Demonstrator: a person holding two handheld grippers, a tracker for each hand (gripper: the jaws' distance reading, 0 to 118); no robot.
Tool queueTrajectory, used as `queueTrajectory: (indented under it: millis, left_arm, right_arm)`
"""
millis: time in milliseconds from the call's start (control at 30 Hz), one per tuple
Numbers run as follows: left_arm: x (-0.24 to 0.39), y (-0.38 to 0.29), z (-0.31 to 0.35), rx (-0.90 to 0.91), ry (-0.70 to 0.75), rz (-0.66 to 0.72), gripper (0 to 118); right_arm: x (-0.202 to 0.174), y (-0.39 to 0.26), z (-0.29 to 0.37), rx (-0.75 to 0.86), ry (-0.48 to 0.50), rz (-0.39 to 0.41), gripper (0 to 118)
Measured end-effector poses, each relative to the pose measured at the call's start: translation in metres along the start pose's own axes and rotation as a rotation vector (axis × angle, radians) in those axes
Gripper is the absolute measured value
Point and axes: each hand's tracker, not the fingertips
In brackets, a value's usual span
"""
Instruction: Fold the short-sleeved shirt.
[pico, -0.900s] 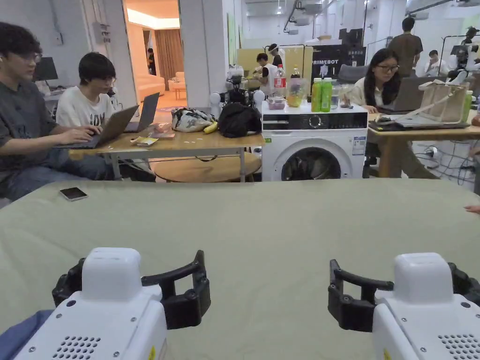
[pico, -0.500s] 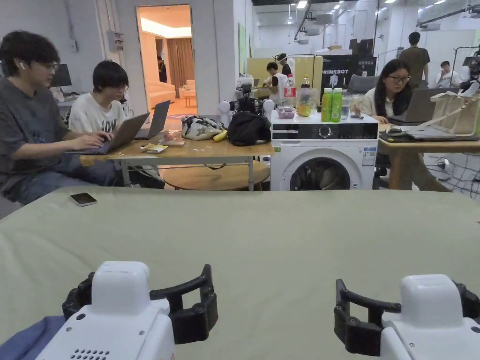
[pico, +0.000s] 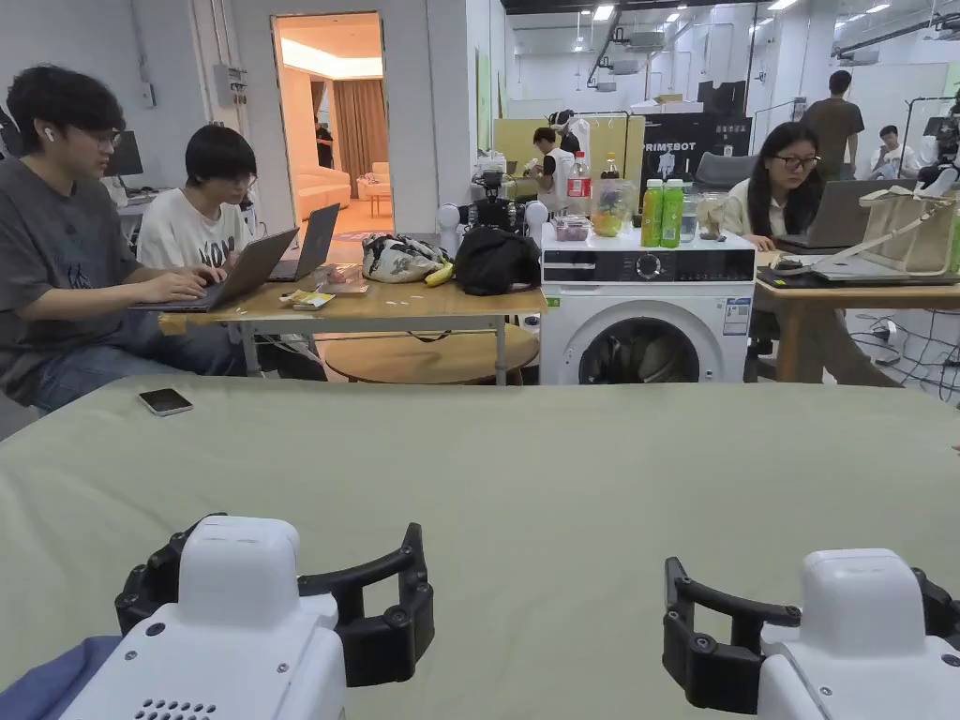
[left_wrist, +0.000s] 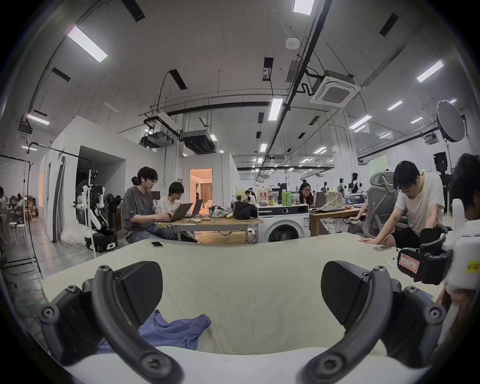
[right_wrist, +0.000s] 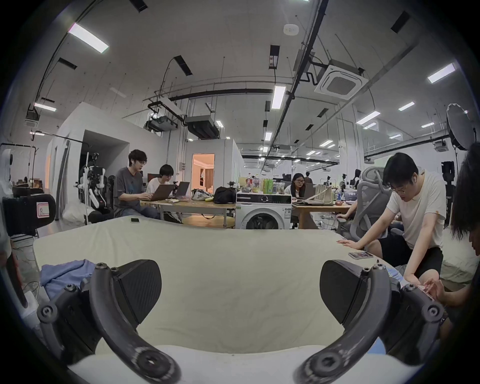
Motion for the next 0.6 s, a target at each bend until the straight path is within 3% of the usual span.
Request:
queueTrajectory:
  millis: [233, 333, 600]
  left_arm:
    - [0.004, -0.002, -0.021, 0.017, 0.002, -0.002, 118]
    - [0.004, -0.004, -0.025, 0.009, -0.001, -0.001, 118]
    - [0.003, -0.003, -0.026, -0.016, -0.005, 0.011, 118]
  right_arm:
    - [0.002, 0.007, -0.021, 0.048, 0.015, 0.003, 118]
    - [-0.004, 0.008, -0.027, 0.009, -0.025, 0.066, 118]
    - [-0.004, 0.005, -0.029, -0.007, -0.032, 0.035, 118]
